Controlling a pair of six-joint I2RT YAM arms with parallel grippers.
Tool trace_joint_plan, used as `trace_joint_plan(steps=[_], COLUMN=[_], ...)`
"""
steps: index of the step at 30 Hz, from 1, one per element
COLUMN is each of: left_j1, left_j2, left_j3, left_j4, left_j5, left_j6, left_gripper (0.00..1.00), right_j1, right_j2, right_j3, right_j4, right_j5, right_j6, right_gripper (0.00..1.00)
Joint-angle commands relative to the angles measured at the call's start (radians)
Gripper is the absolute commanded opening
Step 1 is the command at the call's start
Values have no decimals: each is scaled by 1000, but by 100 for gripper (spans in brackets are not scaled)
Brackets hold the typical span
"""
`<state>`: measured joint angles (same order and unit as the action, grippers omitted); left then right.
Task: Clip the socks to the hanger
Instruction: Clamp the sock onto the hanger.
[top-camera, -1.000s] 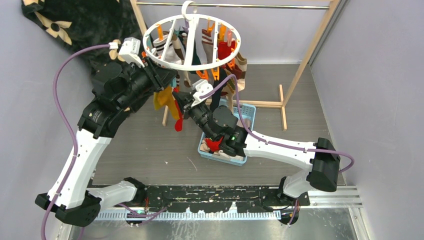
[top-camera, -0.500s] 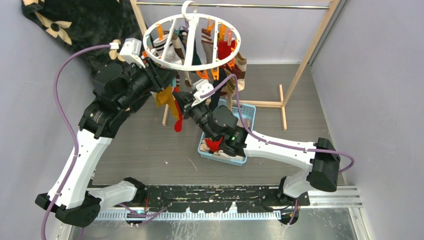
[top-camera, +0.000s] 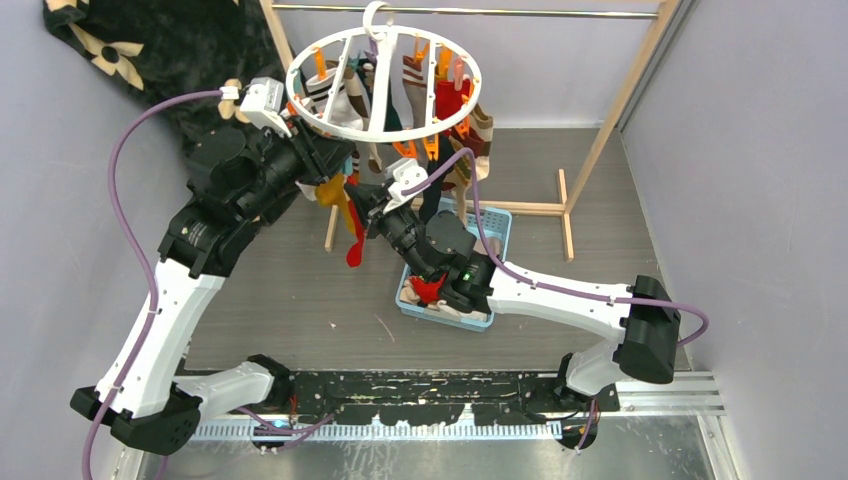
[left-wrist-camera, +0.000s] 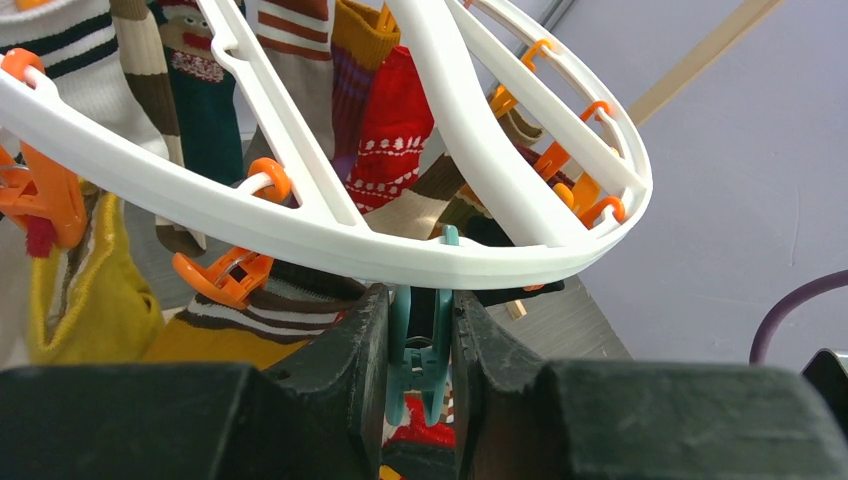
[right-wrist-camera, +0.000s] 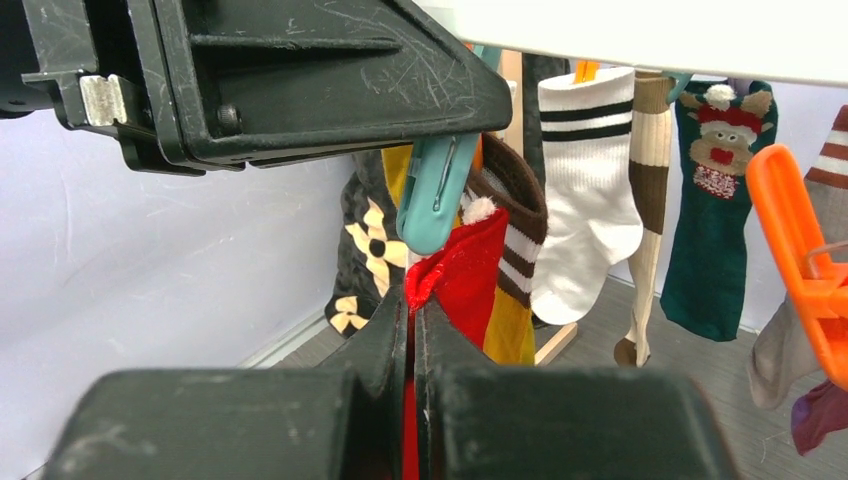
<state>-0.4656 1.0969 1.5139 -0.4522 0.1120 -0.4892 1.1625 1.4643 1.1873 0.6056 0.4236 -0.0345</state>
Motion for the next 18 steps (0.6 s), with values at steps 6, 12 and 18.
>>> trace_joint_plan(steps=[6,12,18], left_j1=[2,2,2], left_j2=[-24,-25,-26], left_j3=[-8,-10,-11], left_j4=[31,31,32], left_j5=[-42,-44,-43], left_j6=[17,17,11], left_gripper=[0,0,0], right_j1=[-3,-3,-2], right_j2=[-69,-73,-56], right_j3=[21,18,39], right_j4=[75,77,66], right_j5=[-18,-23,-34], right_j6=[24,27,28], right_gripper=[1,1,1])
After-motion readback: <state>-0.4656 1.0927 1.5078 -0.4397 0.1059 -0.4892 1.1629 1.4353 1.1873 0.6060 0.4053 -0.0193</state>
